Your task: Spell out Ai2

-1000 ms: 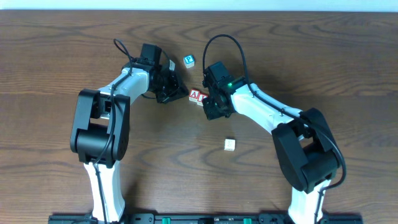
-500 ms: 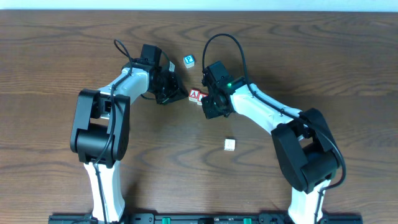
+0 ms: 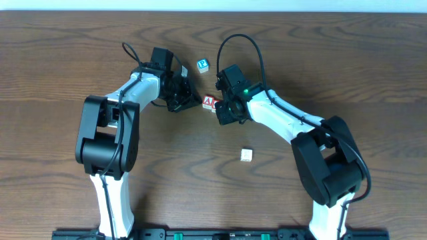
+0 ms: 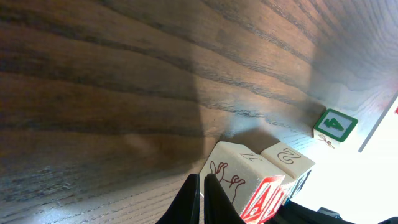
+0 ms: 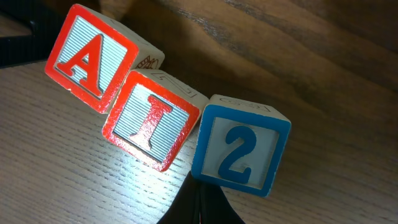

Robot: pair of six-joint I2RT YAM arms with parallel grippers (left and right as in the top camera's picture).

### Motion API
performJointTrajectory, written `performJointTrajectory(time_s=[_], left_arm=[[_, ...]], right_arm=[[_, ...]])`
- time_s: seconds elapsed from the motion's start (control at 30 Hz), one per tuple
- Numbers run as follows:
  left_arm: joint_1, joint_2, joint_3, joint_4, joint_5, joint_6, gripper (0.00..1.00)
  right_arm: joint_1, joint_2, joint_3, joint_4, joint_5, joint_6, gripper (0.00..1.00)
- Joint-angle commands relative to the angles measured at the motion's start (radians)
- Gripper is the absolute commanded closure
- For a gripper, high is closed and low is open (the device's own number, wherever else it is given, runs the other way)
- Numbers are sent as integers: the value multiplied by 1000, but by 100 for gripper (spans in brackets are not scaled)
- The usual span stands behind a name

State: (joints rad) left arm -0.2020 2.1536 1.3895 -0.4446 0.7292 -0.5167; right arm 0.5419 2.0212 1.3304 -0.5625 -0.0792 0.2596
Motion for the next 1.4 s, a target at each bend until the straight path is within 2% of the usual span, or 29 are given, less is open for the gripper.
performJointTrajectory(time_s=[0.0,0.67,0.93,1.17,1.37], left_arm=[[-1,18,11,-3,-8,11,94],[-1,18,11,-3,-8,3,94],[-2,18,11,-3,-23,-4,94],[-3,18,11,-3,-23,-4,94],[-11,18,11,1,-23,-8,94]], right_arm=[[10,22,-7,3,7,18,98],[10,25,-6,18,-57,25,98],[9,-53,73,-119,-88,6,98],[-62,-185,109,-169,19,-14,98],[-120,-119,97,-187,-41,-13,98]])
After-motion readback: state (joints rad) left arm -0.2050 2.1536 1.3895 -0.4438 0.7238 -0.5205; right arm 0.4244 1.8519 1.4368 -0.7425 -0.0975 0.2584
